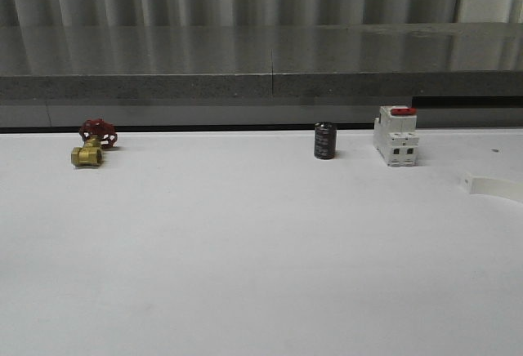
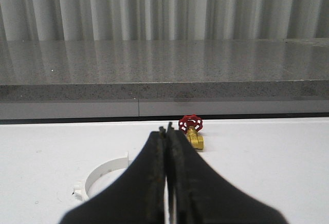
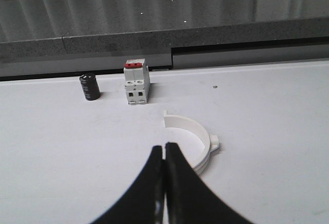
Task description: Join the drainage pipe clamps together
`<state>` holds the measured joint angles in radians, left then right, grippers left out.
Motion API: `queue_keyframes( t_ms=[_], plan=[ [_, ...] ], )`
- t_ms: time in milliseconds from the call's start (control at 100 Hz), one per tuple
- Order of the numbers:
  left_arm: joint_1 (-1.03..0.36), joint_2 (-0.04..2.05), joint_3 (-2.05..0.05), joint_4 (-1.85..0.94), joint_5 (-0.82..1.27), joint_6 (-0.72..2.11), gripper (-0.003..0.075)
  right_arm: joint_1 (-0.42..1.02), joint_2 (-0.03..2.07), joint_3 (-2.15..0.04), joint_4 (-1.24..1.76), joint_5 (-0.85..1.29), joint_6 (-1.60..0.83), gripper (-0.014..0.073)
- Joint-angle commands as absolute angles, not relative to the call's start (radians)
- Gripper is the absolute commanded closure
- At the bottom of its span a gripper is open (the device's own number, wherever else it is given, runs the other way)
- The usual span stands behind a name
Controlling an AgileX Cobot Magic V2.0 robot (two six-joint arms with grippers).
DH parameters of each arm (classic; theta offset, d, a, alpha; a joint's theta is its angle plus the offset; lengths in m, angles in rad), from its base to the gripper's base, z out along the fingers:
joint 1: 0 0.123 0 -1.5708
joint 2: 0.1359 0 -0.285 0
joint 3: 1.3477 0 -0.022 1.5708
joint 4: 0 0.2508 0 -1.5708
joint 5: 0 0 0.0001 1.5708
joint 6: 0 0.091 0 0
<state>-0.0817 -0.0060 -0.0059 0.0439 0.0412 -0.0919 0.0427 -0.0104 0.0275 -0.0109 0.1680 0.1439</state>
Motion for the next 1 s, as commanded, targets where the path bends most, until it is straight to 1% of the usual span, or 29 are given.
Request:
queue_keyframes(
  t_ms=[0,400,600,740,990],
  plan=[
    [-0.079,-0.036,0.03,0.04,-0.028,-0.091,0.074,0.041,-0.031,0.013,-0.012,0.088,0.138,0.0662],
    [-0.079,-0.036,0.025,0.05,-0.026,-0.091,0.074,0.041,-0.031,0.013,-0.012,0.088,0.138,0.0662],
    [-0.079,-0.032,-0.059,0.046,-0.012,-0.091,0.074,0.041,-0.031,0.013,-0.012,0.088,0.138,0.0662],
    [-0.079,0.026,-0.207,0.032,0.125,-0.091,0.074,0.041,-0.031,0.013,-0.012,0.088,0.138,0.0662],
    [-0.079,0.235,-0.491,0.03,0.469,-0.091,0.074,0.041,-0.031,0.013,-0.012,0.088,0.138,0.0662]
  ],
)
